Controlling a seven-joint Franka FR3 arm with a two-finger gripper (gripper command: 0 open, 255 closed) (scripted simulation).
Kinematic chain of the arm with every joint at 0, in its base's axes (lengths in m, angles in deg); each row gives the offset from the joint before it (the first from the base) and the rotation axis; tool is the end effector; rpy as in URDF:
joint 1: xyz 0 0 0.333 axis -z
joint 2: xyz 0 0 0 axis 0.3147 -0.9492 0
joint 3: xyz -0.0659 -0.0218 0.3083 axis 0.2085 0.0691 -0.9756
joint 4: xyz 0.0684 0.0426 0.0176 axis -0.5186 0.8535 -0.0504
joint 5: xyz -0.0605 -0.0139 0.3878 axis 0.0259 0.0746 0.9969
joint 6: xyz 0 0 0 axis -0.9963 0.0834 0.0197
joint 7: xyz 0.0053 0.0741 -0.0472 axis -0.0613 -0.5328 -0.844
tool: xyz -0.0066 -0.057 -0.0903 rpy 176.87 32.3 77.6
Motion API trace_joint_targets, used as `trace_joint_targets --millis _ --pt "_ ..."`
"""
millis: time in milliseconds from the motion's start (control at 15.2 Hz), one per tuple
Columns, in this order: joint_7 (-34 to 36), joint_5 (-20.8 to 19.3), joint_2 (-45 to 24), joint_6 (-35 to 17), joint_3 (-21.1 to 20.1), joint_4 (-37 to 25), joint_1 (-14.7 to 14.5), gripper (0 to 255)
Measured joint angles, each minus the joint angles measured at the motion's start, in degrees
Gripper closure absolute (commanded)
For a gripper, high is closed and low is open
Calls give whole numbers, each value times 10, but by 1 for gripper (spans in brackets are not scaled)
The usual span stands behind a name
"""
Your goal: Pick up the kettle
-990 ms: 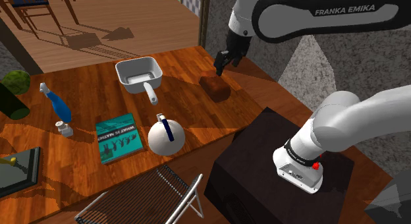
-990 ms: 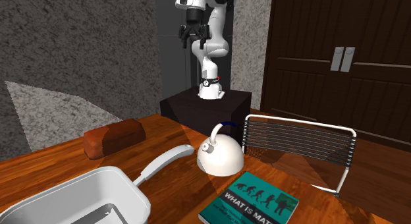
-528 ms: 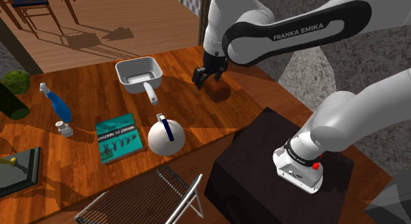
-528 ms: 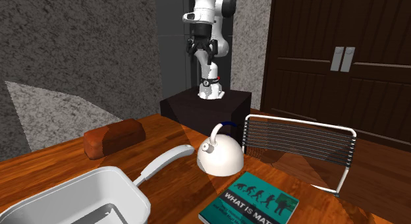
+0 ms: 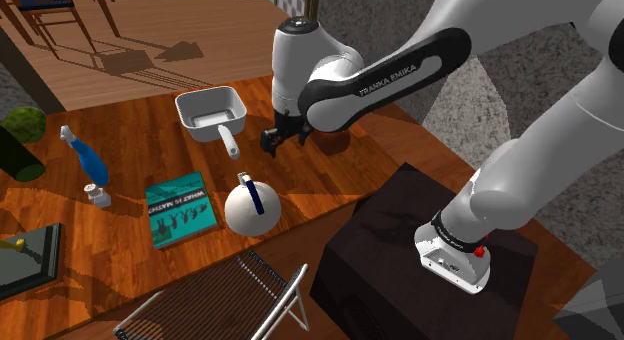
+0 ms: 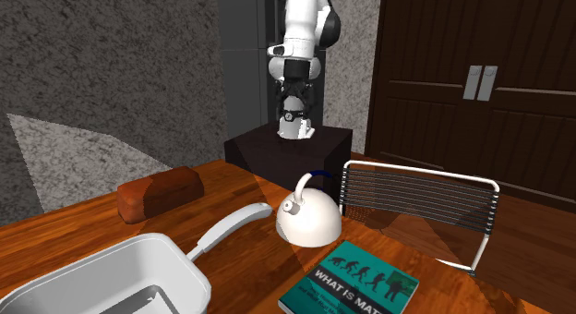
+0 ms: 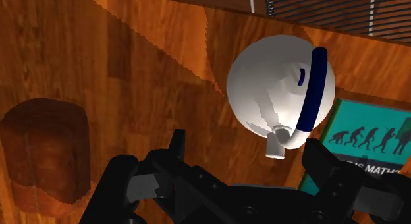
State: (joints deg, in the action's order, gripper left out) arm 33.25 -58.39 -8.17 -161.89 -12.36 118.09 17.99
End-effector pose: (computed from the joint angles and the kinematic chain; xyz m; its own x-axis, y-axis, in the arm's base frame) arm 0.4522 0.2196 0.3706 0.9745 -0.1955 0.1100 -0.1996 -0.9795 0.0273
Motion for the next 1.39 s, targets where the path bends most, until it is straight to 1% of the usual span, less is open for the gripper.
trace_joint_targets --millis 198,396,660,792,1254,1320,1386 --pt "66 -52 -79 -17 -10 -46 -3 0" --pt "133 -101 -152 -30 -9 -87 -22 0" --pt "203 -156 -257 -22 9 -178 -61 0" --pt "225 -171 -290 -24 17 -203 -76 0" --pt "249 -199 -331 -59 35 -205 -90 0" --pt "250 -201 -334 -61 36 -206 -90 255" --pt "250 -201 -335 -62 37 -206 -91 255"
